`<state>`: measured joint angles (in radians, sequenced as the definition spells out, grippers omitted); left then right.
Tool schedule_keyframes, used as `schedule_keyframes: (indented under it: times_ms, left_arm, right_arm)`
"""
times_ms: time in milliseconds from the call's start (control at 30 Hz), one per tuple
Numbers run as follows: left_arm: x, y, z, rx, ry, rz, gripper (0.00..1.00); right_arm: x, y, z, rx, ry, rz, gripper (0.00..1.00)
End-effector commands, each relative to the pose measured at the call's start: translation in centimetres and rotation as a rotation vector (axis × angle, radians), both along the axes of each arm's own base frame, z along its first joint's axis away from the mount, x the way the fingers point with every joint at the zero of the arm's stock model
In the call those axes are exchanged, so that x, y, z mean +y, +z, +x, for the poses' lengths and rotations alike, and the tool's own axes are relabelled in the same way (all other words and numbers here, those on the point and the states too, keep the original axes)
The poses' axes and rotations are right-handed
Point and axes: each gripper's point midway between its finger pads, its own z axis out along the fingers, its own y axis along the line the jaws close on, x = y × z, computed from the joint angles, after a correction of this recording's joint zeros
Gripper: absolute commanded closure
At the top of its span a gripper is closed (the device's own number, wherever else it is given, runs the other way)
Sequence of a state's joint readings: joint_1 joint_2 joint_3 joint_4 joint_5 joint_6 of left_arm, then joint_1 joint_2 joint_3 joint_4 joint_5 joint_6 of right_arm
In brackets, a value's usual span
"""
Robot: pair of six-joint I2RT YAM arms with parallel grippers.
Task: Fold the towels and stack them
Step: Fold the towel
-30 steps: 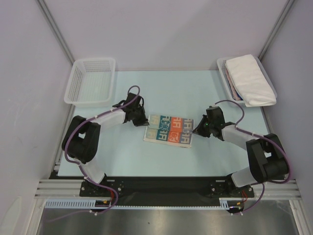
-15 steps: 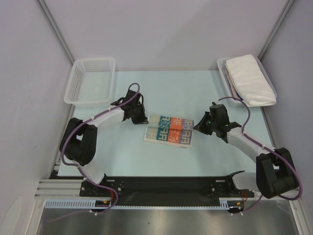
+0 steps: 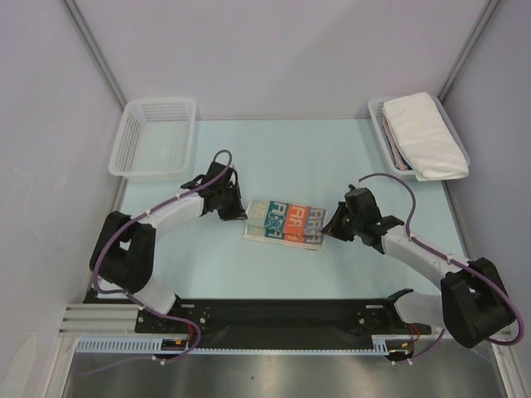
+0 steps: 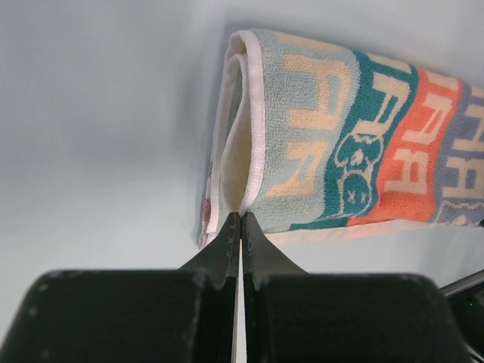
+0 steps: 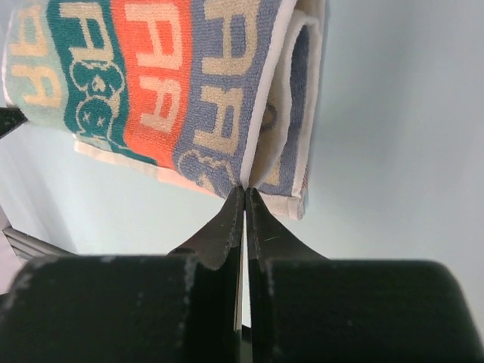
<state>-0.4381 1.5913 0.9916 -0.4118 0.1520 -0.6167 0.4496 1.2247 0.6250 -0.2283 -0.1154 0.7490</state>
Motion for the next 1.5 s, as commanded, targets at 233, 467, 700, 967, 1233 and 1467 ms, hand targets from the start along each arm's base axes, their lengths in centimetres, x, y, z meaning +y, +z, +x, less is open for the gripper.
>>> schedule_keyframes:
  times_ms: [233,467,700,967,1233,1467]
  left_arm:
    - [0.1,-0.2,-1.9,-0.027,-0.036,-0.059,1.0]
    - [-0.1,0.7,-1.7,-0.047,-0.045,-0.068,1.0]
    - [-0.1,2.2,-1.7,-0.071,-0.048,-0.08,1.0]
    - [0.0,2.1,-2.5,-0.067,-0.054,-0.088,1.0]
    - [0.2,1.5,-3.6,-0.049,-0.057,-0.096,1.0]
    - [0.0,0.5,-4.3,-0.027,-0.065,-0.095,1.0]
  right_arm:
    - [-0.6,-1.4,-1.4,0.016,-0.035,-0.025,1.0]
    - [-0.8,-1.3,-1.6,0.012,-0.047,-0.023,1.0]
    - [-0.9,-0.7,-1.7,0.002,-0.046,-0.022,1.0]
    - [-1.0,-0.7,-2.2,0.005,-0.048,-0.02,1.0]
    - [-0.8,-0.9,-2.6,0.009,-0.04,-0.024,1.0]
    - [-0.9,-1.7,-3.0,0.022,-0.04,-0.028,1.0]
